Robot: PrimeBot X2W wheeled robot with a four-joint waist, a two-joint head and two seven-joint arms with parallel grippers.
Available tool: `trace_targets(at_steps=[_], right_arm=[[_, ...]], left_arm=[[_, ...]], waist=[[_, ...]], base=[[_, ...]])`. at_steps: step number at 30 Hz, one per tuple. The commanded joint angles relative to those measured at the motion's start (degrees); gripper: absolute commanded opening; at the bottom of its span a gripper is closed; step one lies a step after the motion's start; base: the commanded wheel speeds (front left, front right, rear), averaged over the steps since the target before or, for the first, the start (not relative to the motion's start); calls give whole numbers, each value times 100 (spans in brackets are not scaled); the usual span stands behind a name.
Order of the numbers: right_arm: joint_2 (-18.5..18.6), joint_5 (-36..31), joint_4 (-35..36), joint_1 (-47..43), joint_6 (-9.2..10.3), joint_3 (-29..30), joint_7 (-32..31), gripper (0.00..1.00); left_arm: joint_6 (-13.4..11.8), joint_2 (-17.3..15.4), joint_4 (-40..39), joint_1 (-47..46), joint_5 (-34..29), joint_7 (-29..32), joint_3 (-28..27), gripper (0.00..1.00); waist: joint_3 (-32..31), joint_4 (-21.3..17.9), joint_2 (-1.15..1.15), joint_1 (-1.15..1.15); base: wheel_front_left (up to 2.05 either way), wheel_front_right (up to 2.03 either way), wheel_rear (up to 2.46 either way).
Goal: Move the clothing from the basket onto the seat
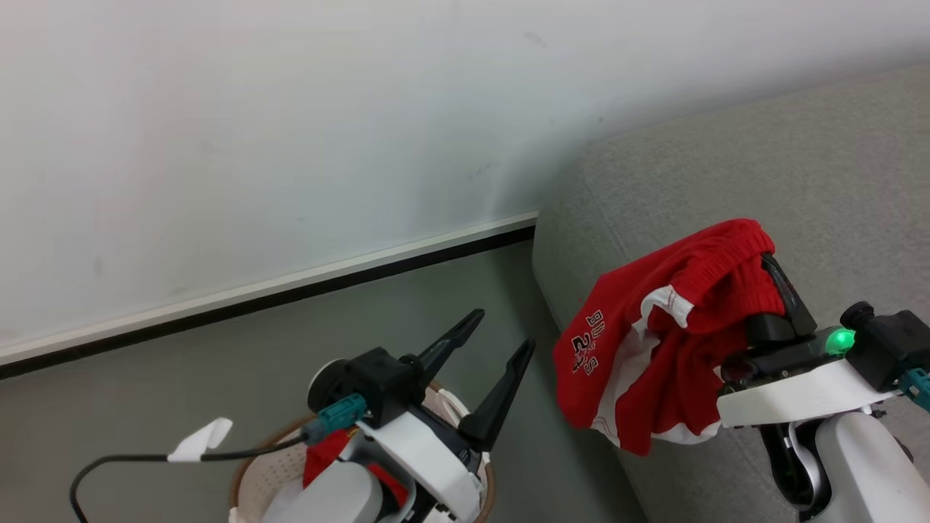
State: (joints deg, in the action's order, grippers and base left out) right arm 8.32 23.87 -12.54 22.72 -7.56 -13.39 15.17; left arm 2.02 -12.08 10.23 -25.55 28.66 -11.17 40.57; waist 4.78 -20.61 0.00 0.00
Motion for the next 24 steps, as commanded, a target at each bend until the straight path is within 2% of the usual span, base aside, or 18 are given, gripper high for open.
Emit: trace_targets(at_steps=[1,10,17,24], right_arm=[[16,-46,94,-61,14,41,-3,0],[244,-141,370,535,14,227,-2,0],[701,-86,368,1524,14,707,-2,0],[1243,-68,5,2493,14,1386,-25,0]], left_arm=[[10,-60,25,-16,-72,-26,-7,100],[45,-192,-73,-254,-169,111,38,100],[81,-461,-396,-516,-232,326,6,100],[106,-687,-870,-827,-386,525,-12,100]], waist=[[98,-199,0,0],[620,-332,0,0],[1379,-152,0,0],[2209,140,0,0]], base=[[0,0,0],[0,0,0],[0,0,0],[0,0,0]])
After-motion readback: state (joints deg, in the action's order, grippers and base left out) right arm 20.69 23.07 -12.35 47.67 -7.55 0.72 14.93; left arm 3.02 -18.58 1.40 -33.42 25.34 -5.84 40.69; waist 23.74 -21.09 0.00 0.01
